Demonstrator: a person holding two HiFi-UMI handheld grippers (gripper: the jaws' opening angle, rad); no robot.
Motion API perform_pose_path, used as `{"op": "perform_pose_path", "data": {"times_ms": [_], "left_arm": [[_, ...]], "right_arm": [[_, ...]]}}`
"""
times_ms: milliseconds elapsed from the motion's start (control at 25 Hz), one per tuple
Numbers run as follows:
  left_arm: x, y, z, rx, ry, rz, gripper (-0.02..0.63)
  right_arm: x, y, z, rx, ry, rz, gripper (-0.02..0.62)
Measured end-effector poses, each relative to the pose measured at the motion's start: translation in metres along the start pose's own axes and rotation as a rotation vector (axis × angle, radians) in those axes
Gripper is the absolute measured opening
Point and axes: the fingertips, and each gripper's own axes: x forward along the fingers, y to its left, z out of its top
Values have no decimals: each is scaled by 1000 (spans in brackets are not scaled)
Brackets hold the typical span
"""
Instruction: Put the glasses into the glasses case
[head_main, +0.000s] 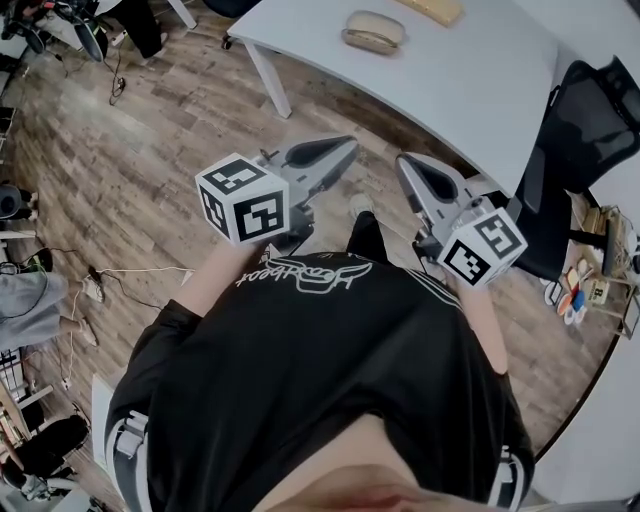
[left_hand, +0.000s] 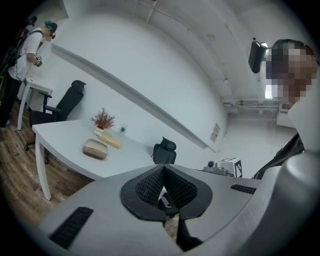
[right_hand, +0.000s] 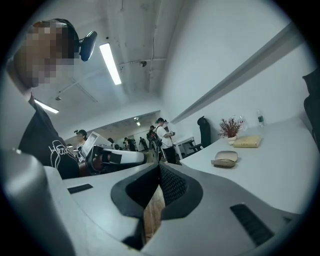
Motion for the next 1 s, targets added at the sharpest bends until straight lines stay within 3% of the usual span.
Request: {"op": "perform_pose_path", "data": {"times_ms": [400, 1000], "left_arm": [[3, 10, -20, -59, 26, 17, 7], [21, 3, -21, -42, 45, -10, 6]], "right_arm": [[2, -4, -17, 26, 23, 6, 9], [-8, -14, -16, 25, 11, -14, 8]]}}
